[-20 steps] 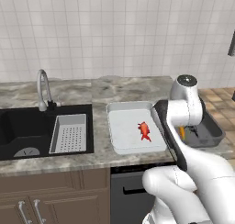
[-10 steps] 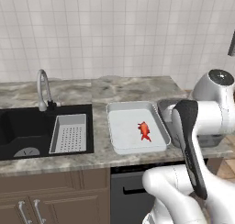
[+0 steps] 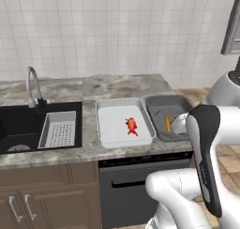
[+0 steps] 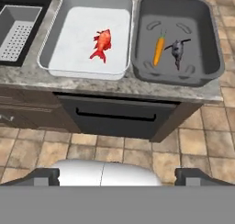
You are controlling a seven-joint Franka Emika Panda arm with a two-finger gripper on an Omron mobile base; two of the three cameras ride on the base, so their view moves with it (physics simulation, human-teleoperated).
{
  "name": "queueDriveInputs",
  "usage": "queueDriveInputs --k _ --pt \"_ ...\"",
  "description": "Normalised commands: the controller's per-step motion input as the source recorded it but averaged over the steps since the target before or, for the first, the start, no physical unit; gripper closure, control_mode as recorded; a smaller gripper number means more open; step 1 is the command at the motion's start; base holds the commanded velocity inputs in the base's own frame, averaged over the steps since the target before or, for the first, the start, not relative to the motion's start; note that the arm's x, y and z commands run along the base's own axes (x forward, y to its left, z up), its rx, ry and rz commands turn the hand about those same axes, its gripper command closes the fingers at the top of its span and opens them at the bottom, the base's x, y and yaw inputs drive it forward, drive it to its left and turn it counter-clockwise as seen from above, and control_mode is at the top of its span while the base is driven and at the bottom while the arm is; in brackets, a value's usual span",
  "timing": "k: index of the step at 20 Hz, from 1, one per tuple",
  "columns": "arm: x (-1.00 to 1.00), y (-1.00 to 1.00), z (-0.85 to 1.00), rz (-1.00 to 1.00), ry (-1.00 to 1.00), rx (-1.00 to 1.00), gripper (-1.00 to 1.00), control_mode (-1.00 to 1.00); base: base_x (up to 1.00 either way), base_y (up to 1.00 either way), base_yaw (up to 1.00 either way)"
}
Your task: Place one carrot and one fish in each tupperware on the nearby counter, to pack two identical lunches.
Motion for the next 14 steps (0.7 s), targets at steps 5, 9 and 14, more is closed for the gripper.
queueDriveInputs --k 5,9,14 --pt "0.00 0.00 0.00 0.00 0.00 0.00 -1.00 1.00 -0.82 -1.00 -0.32" --pt "0.00 0.00 0.00 0.00 0.00 0.00 -1.00 1.00 -0.49 -1.00 -0.34" --pt "0.00 0.00 0.00 0.00 0.00 0.00 -1.00 1.00 -0.09 -1.00 -0.34"
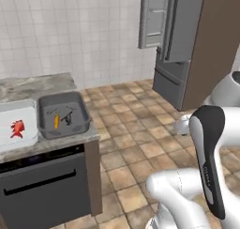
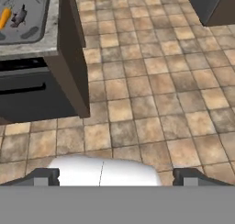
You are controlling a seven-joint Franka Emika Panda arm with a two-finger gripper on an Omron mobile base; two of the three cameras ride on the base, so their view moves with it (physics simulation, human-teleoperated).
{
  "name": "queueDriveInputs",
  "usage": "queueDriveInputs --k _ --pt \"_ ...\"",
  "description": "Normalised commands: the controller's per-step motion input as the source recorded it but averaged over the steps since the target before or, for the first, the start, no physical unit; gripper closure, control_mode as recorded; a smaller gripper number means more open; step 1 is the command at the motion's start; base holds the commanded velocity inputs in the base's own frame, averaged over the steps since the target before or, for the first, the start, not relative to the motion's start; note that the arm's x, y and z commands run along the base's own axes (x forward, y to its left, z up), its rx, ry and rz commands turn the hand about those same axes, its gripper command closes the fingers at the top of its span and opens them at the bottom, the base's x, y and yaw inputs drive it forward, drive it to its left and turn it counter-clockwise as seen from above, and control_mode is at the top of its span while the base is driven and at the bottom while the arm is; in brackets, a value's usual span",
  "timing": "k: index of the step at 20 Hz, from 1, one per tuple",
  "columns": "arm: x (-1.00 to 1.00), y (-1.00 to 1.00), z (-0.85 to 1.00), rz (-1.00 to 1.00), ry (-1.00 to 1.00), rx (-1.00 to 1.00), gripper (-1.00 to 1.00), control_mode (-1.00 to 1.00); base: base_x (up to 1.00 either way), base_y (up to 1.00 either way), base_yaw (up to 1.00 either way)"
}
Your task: Place one carrot and one fish in each tupperware on the nearby counter, to pack two identical lunches.
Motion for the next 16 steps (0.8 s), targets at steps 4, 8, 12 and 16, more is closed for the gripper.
queueDriveInputs --k 4,8,12,16 --pt "0.00 0.00 0.00 0.00 0.00 0.00 -1.00 1.00 0.44 -1.00 -0.29" --pt "0.00 0.00 0.00 0.00 0.00 0.00 -1.00 1.00 1.00 -0.94 -0.20" --pt "0.00 0.00 0.00 0.00 0.00 0.00 -1.00 1.00 1.00 -0.52 -0.04" --pt "0.00 0.00 0.00 0.00 0.00 0.00 -1.00 1.00 1.00 -0.09 0.00"
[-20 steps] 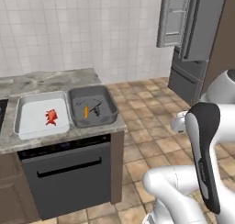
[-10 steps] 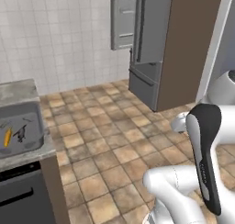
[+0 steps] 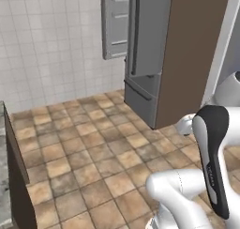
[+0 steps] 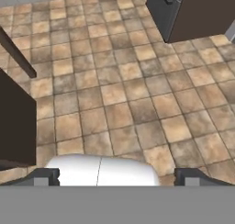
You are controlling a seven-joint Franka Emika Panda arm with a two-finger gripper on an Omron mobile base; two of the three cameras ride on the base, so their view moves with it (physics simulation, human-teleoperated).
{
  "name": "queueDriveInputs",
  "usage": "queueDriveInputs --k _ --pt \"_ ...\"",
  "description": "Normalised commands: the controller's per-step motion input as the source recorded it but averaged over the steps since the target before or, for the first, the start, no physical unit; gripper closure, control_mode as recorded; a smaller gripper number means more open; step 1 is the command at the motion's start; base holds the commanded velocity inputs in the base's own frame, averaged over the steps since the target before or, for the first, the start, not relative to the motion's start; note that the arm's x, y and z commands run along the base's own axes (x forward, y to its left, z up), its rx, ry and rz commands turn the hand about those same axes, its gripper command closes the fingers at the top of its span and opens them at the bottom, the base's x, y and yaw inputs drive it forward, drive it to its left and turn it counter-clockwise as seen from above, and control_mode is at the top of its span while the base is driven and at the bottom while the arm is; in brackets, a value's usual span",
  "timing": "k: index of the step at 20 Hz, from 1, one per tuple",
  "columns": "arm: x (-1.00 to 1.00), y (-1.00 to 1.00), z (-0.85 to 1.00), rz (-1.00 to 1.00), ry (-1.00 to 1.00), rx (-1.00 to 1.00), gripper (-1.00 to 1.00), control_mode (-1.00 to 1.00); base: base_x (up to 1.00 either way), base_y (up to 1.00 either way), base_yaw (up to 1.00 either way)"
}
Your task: Place one carrot and one fish in each tupperware on the nearby counter, to pack two identical lunches.
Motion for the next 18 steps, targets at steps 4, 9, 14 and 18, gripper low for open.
queueDriveInputs --k 4,9,14,18 --pt "0.00 0.00 0.00 0.00 0.00 0.00 -1.00 1.00 1.00 0.02 0.00" --pt "0.00 0.00 0.00 0.00 0.00 0.00 -1.00 1.00 1.00 0.16 0.00" --pt "0.00 0.00 0.00 0.00 0.00 0.00 -1.00 1.00 1.00 0.18 -0.02" --pt "0.00 0.00 0.00 0.00 0.00 0.00 -1.00 1.00 1.00 0.18 -0.07"
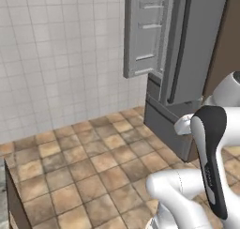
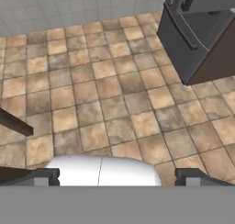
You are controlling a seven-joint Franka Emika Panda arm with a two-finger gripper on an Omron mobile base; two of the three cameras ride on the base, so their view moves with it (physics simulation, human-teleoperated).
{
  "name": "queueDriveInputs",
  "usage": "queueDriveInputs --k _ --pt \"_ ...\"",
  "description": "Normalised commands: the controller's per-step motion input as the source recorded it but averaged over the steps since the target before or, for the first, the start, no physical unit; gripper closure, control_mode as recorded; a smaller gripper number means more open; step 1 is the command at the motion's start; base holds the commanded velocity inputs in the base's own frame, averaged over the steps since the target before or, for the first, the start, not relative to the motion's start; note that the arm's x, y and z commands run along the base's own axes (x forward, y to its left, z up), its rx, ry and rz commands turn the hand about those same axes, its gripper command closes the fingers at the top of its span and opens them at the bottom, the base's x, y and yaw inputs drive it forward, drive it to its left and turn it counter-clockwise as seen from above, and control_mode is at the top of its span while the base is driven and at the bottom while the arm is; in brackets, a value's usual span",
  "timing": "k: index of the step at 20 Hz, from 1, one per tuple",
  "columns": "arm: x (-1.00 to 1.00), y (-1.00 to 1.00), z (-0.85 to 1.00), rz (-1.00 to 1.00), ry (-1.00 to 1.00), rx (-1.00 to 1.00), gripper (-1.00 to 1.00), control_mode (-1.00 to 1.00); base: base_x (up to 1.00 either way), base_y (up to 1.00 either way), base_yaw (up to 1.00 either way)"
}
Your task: Place one carrot and one fish in each tupperware on the nearby counter, to pack two identical lunches.
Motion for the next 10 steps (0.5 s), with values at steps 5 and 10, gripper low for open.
queueDriveInputs --k 5,10 --pt "0.00 0.00 0.00 0.00 0.00 0.00 -1.00 1.00 1.00 0.20 -0.09" --pt "0.00 0.00 0.00 0.00 0.00 0.00 -1.00 1.00 0.99 0.05 -0.30"
